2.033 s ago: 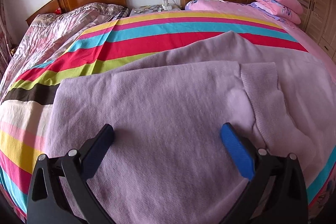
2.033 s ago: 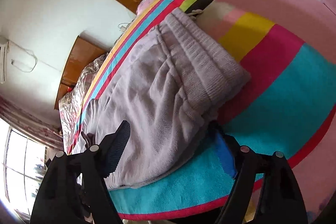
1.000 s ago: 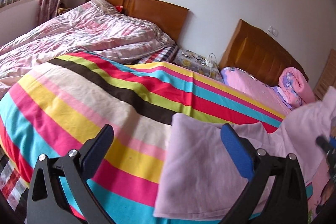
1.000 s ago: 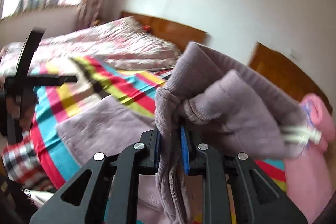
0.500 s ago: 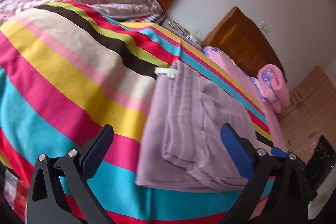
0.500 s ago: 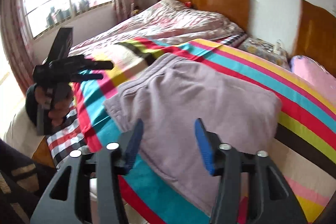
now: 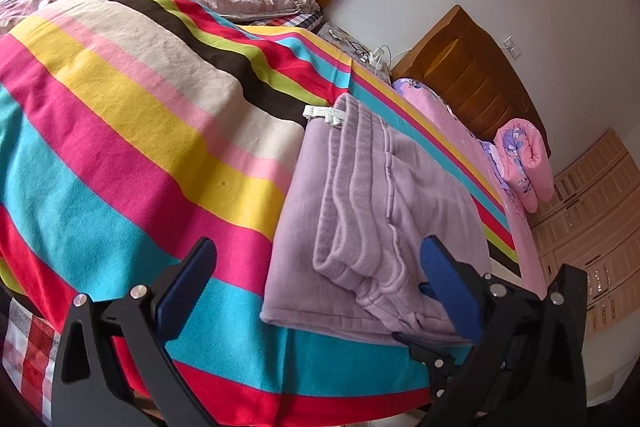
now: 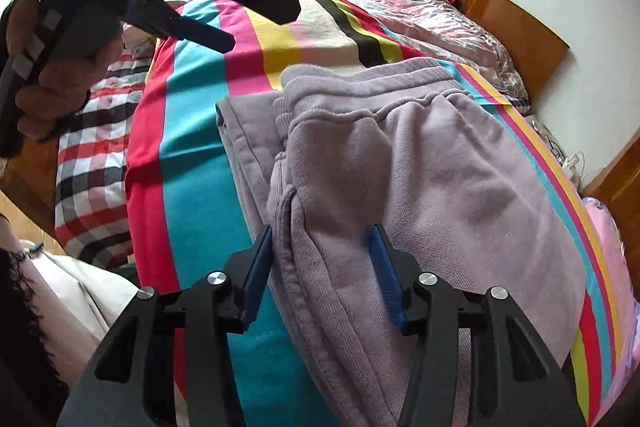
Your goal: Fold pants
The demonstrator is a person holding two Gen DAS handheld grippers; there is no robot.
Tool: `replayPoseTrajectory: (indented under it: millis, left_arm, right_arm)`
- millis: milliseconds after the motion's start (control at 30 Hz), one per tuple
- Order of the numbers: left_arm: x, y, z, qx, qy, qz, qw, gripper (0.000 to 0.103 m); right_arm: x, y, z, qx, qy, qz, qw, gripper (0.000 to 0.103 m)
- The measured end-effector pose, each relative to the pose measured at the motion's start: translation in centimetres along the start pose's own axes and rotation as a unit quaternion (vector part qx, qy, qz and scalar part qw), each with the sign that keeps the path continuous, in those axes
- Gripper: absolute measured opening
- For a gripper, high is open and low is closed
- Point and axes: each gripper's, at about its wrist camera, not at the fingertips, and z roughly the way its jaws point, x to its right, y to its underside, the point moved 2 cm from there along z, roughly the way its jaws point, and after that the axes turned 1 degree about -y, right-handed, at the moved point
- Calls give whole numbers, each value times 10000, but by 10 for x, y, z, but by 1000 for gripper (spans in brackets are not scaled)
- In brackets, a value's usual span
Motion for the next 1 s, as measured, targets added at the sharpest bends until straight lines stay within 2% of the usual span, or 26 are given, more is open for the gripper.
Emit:
replayPoseTrajectory:
  millis: [33, 100, 167, 267, 433, 600, 633, 667, 700, 733, 767, 800, 867, 933, 1000]
  left_arm:
    - [-3, 1, 1, -40, 21, -37, 10000, 102]
    - [-6, 2, 5, -154, 109, -120, 9998, 102]
    - [-6, 2, 10, -262, 310, -202, 9990, 102]
    - [-1, 1, 16, -481, 929, -415, 9937, 102]
    - [10, -10, 39, -1096, 1705, -832, 9757, 102]
    - [33, -23, 78, -1580, 1648, -697, 9711, 99]
    - [39, -26, 85, -1640, 1665, -659, 9701, 95]
    - [44, -29, 94, -1717, 1650, -621, 9692, 79]
    - [46, -30, 102, -1796, 1504, -628, 9701, 57]
    - [48, -32, 110, -1852, 1340, -598, 9717, 49]
    - [49, -33, 114, -1856, 1257, -529, 9731, 42]
    - [49, -32, 116, -1855, 1207, -504, 9739, 41]
    - [42, -29, 118, -1852, 1191, -521, 9741, 39]
    - [33, -26, 119, -1844, 1289, -604, 9725, 38]
    - [30, -27, 122, -1817, 1336, -619, 9723, 38]
  right_arm:
    - [1, 2, -2, 50, -42, -51, 10000, 41]
    - [5, 2, -8, 163, -155, -47, 9997, 26]
    - [12, -2, -18, 358, -265, 129, 9989, 18]
    - [27, -7, -33, 605, -448, 530, 9958, 16]
    - [40, -9, -42, 828, -707, 938, 9896, 16]
    - [42, -8, -48, 949, -732, 1010, 9876, 16]
    - [42, -7, -48, 946, -731, 1001, 9878, 16]
    - [40, -6, -48, 930, -740, 981, 9881, 17]
    - [39, -5, -47, 898, -775, 986, 9880, 19]
    - [39, -3, -47, 871, -830, 1034, 9873, 20]
    - [43, 2, -52, 903, -882, 1146, 9854, 28]
    - [50, 9, -61, 1017, -869, 1315, 9822, 43]
    - [74, 35, -90, 1372, -635, 1978, 9685, 63]
    - [97, 74, -120, 1598, -241, 2694, 9494, 69]
    - [107, 116, -139, 1471, 272, 3173, 9365, 71]
